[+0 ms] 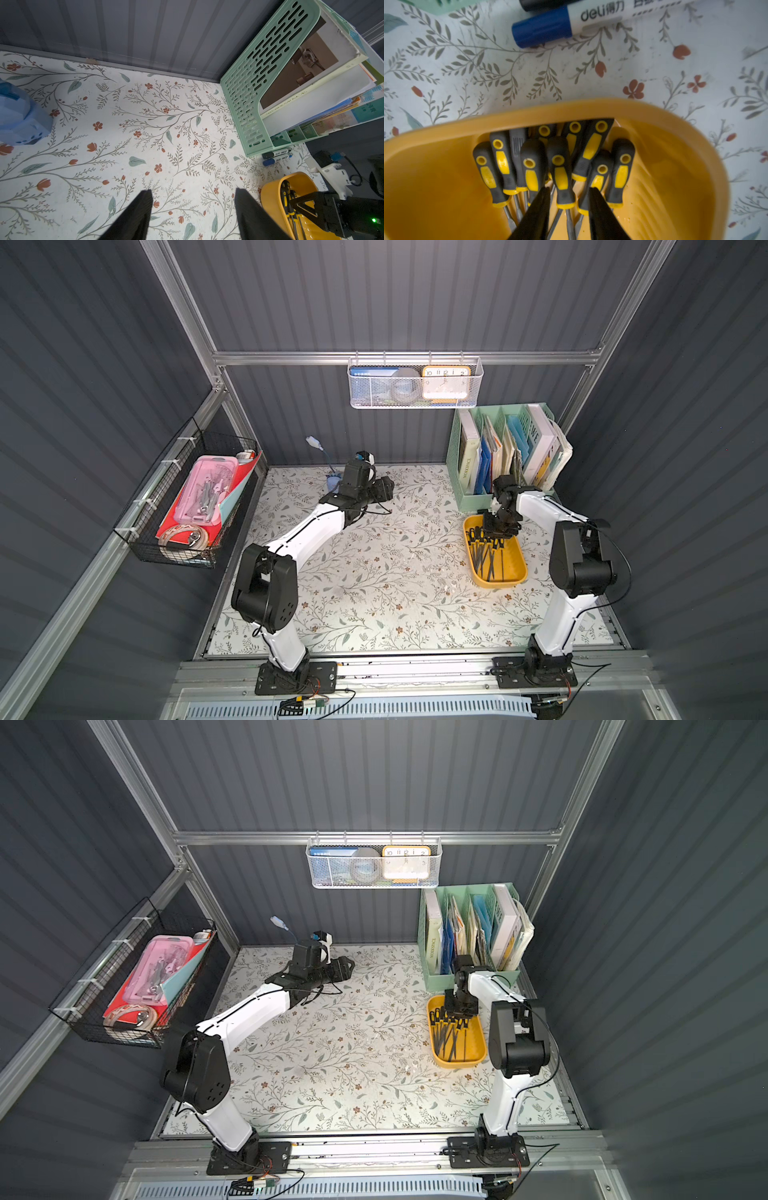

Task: Take the file tool out of the storage box
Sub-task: Pick up the file tool from the storage box.

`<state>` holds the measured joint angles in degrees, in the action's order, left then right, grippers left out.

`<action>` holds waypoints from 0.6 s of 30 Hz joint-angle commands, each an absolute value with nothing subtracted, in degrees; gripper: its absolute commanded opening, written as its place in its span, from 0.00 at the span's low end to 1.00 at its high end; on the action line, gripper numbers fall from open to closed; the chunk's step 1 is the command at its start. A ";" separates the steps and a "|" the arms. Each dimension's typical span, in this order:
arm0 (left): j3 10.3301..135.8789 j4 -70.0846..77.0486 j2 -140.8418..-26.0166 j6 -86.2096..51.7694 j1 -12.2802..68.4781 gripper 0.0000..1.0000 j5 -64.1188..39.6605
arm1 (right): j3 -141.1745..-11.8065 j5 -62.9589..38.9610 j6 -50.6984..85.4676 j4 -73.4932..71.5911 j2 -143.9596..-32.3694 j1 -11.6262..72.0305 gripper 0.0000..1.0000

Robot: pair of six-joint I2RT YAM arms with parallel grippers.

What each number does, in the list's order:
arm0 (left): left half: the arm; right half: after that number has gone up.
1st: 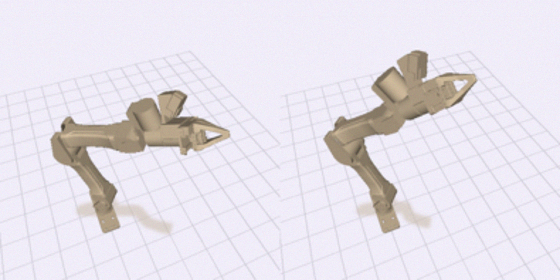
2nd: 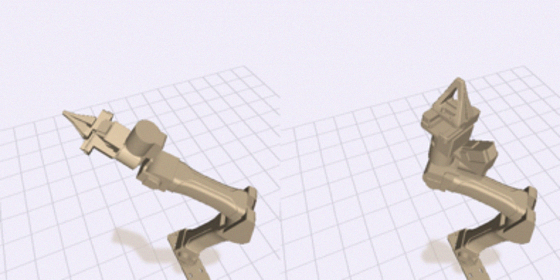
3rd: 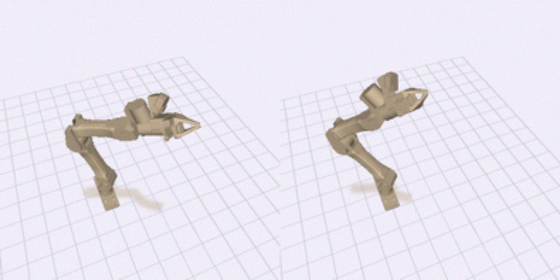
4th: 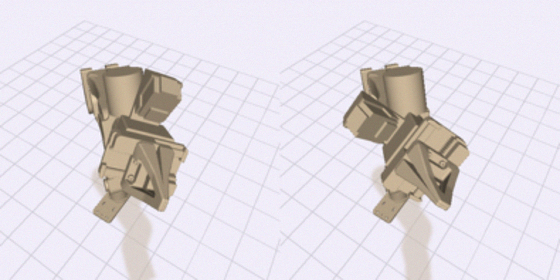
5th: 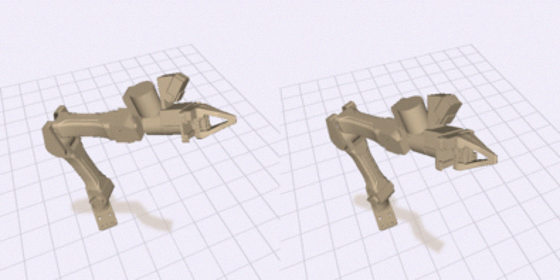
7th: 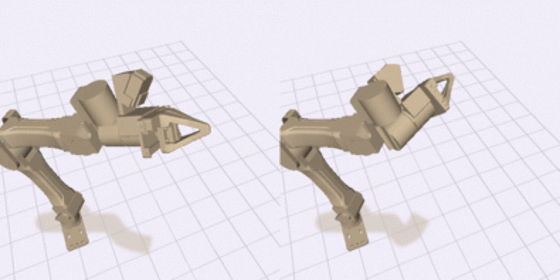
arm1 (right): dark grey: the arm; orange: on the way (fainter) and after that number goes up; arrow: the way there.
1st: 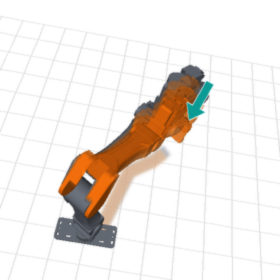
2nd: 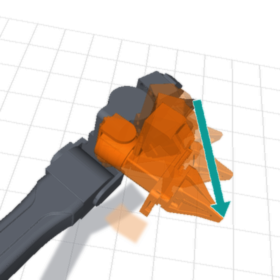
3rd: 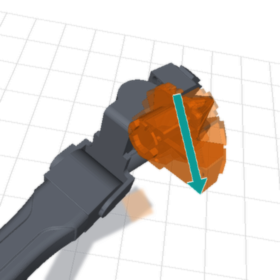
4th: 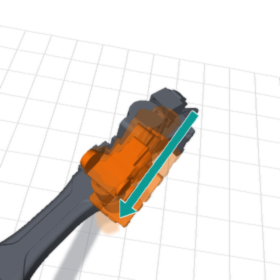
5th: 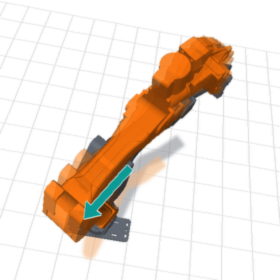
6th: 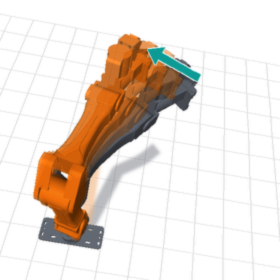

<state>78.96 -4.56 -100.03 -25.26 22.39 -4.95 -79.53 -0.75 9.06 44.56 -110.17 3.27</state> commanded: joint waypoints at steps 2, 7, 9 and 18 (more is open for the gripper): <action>79.19 -5.38 -99.76 -25.54 22.05 0.68 -4.04 | -81.01 -1.30 8.15 45.19 -111.47 3.34 0.35; 79.13 -5.69 -99.75 -25.56 21.97 0.68 -3.61 | -81.63 -1.35 8.08 45.28 -112.92 3.43 0.31; 78.99 -5.95 -99.60 -25.50 21.98 0.68 -3.43 | -81.82 -1.32 8.01 45.45 -113.37 3.63 0.29; 78.75 -6.43 -99.08 -25.45 21.97 0.68 -2.81 | -82.14 -1.27 8.09 45.83 -113.80 3.69 0.16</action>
